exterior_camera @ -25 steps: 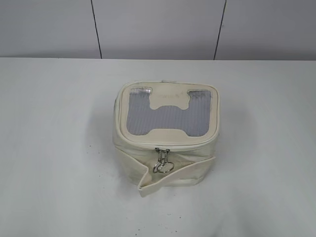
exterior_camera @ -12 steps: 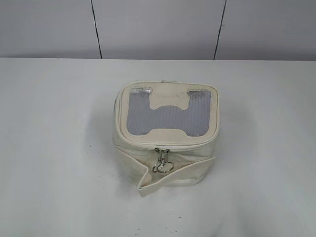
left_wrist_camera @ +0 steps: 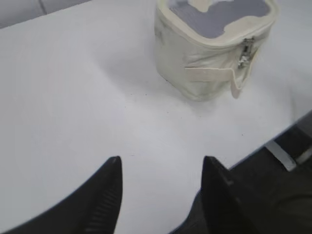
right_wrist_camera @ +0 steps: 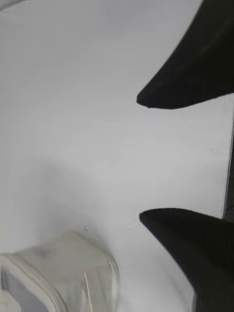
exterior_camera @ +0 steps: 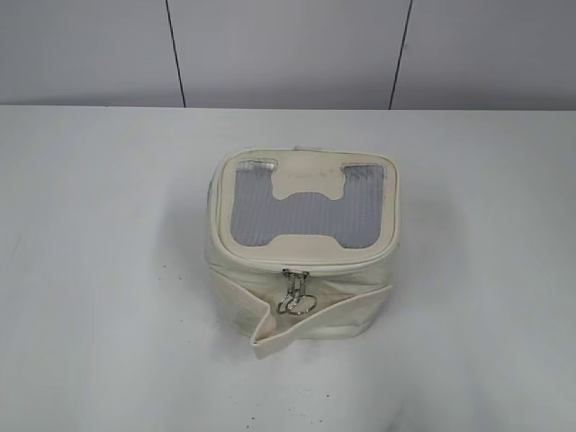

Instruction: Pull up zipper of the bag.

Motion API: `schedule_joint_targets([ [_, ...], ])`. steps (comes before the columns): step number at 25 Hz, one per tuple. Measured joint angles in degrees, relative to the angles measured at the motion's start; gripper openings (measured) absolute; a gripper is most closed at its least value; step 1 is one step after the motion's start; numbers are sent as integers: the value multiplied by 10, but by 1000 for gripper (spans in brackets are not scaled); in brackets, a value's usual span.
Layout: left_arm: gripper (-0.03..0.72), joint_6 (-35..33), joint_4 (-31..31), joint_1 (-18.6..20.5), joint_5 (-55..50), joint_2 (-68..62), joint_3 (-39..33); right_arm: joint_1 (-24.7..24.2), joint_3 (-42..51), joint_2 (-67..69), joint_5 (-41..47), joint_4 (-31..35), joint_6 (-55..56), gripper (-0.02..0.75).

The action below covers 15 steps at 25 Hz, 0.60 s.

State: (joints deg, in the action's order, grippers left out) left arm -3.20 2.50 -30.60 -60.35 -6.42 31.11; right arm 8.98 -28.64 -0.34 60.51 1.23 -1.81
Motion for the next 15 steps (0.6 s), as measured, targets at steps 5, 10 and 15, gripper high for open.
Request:
schedule_joint_targets([
  [5,403,0,0,127,0,21,-1,-88,0,0,0,0,0,501],
  [10,403,0,0,220,1,47,-1,-100,0,0,-1,0,0,501],
  [15,403,0,0,256,0,68,-1,-100,0,0,-2,0,0,501],
])
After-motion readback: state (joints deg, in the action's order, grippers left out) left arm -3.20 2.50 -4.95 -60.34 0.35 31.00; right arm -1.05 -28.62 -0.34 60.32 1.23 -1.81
